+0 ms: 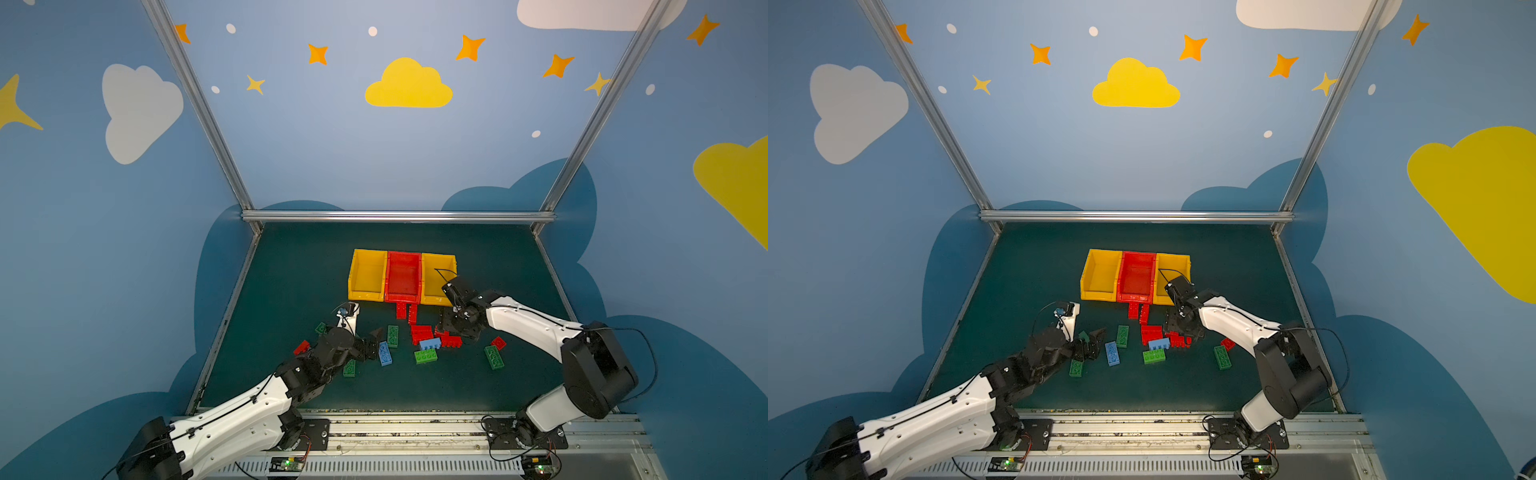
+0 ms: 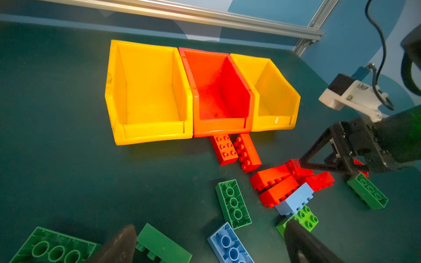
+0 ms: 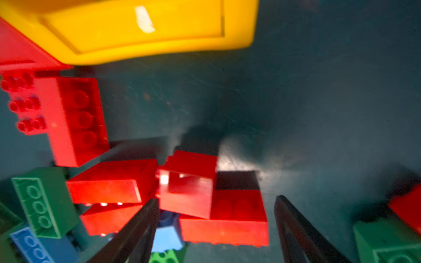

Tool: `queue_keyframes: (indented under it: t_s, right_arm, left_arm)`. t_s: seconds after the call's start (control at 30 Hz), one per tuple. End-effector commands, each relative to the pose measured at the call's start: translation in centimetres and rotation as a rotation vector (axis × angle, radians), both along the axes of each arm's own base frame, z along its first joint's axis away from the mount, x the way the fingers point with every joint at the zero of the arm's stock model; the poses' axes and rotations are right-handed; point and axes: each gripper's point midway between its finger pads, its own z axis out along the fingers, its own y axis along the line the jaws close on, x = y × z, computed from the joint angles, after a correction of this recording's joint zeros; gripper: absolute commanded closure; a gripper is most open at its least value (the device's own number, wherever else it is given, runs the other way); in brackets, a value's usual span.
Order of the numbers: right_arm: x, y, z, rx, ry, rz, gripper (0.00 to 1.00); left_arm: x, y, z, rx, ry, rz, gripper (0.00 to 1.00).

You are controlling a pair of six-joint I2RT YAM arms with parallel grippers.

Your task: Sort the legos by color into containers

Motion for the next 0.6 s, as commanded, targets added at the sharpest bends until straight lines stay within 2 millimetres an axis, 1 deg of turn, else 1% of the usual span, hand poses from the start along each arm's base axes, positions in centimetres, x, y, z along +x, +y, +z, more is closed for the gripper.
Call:
queue_keyframes:
  t_s: [0.0, 0.1, 0.3, 0.47, 0.57]
  right_arm:
    - [1.0, 1.7, 0.6, 0.050, -0.009, -0.002, 0.22]
    - [1.3, 2.2, -0.1, 0.046, 0.015, 0.000, 0.23]
    - [1.3, 2.9, -1.1, 0.038, 0.064, -0.002, 0.33]
    - [1.0, 2.6, -1.5, 0.006, 0.085, -0.020, 0.36]
    - [0.7, 2.2, -1.9, -0.017, 0.098, -0.035, 0.40]
  left_arm:
    - [0.5, -0.8, 1.5, -0.019, -0.037, -0.020, 0.00]
    - [0.6, -1.0, 1.2, -0.012, -0.036, -0.022, 0.00]
    - [0.8, -1.0, 0.7, 0.014, -0.034, -0.020, 0.00]
    - [0.8, -0.9, 0.5, 0.022, -0.030, -0.019, 0.00]
    - [0.8, -1.0, 0.6, 0.021, -0.034, -0.023, 0.00]
